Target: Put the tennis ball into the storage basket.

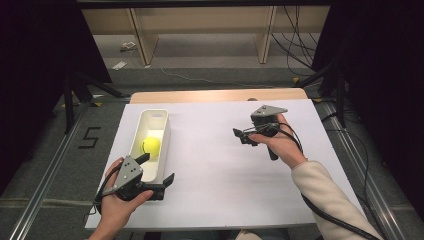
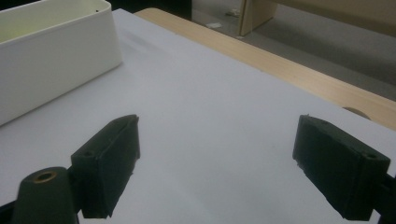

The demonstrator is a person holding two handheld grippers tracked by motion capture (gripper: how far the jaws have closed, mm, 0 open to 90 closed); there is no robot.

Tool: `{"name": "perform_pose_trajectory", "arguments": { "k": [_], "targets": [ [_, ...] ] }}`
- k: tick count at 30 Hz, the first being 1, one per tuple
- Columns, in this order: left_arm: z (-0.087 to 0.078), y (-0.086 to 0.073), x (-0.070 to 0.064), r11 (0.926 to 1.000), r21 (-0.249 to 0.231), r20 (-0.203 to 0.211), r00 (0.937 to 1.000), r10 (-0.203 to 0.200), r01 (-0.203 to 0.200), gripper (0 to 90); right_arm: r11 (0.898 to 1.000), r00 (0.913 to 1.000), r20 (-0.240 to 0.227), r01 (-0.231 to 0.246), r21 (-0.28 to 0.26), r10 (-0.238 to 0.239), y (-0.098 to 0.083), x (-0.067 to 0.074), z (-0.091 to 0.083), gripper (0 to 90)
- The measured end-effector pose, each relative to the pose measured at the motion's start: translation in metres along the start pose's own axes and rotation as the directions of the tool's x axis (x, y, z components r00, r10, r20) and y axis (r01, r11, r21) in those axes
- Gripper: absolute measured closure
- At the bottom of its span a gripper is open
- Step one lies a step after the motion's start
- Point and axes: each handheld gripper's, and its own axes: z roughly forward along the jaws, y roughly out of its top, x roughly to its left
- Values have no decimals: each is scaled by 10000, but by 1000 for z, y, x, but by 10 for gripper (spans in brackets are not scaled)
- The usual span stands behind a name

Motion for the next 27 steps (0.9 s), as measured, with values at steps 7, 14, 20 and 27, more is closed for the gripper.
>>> {"name": "perform_pose_trajectory", "arguments": {
  "k": [7, 14, 20, 27],
  "targets": [
    [0, 0, 0, 10000, -4, 1, 10000, -13, 13, 1, 10000, 10000, 77, -31, 1, 31, -5, -4, -7, 155],
    [0, 0, 0, 10000, -12, -8, 10000, -18, 18, 1, 9999, 9998, 145, -123, 10, 123, -10, -7, -13, 155],
    [-1, 0, 0, 10000, -56, 1, 10000, -57, 57, 1, 9999, 9998, 171, -126, 42, 125, -15, -8, -20, 155],
    [-1, 1, 0, 9999, -105, 41, 9999, -111, 111, 1, 9993, 9989, 301, -355, -70, 357, -27, -14, -36, 155]
  ]
}}
